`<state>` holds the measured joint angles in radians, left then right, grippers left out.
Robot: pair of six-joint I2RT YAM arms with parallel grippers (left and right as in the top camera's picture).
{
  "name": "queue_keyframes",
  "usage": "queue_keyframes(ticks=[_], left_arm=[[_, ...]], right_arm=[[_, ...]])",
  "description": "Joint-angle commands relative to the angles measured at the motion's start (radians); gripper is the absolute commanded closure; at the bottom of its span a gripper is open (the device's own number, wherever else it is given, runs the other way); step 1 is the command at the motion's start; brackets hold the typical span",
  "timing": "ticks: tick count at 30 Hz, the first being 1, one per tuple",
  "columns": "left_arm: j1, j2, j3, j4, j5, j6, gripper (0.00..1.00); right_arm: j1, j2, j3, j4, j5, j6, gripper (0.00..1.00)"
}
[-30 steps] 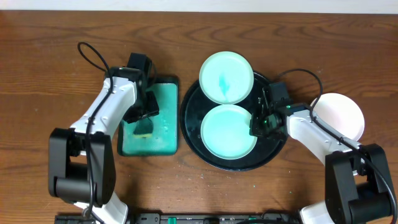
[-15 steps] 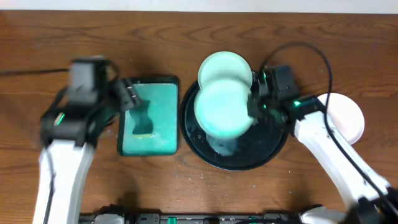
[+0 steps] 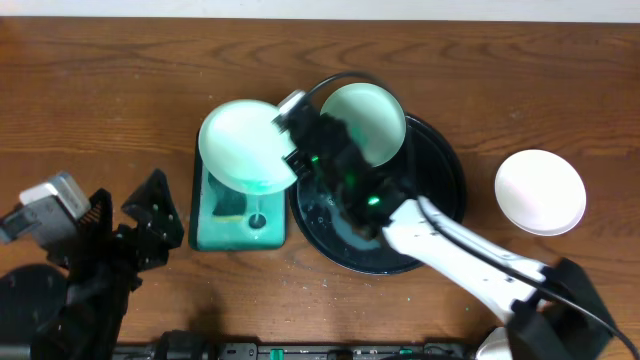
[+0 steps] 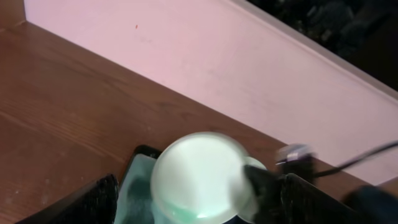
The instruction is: Clean dirty plates on tray and stack at the side
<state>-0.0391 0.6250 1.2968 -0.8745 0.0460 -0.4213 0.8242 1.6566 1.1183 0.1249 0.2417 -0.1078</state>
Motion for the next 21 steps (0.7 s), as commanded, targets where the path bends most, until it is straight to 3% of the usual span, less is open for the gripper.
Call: queue_keyframes(ticks=[1, 9, 17, 21], left_arm=[[0.006, -0.007, 0.011, -0.003, -0.009, 0.002, 0.16], [0.006, -0.006, 0.01, -0.063, -0.009, 0.002, 0.16], [0.006, -0.006, 0.01, -0.167, -0.009, 0.002, 0.16], [0.006, -0.006, 0.01, -0.215, -0.009, 0.002, 0.16]], right_arm=[[0.059, -0.023, 0.006, 0.064, 0.178, -0.128, 0.99], [0.189, -0.119, 0.006, 0.141, 0.341, -0.424, 0.99], [0.256, -0.143, 0.006, 0.269, 0.443, -0.636, 0.99], [0.262, -0.143, 0.006, 0.317, 0.459, -0.675, 0.99]])
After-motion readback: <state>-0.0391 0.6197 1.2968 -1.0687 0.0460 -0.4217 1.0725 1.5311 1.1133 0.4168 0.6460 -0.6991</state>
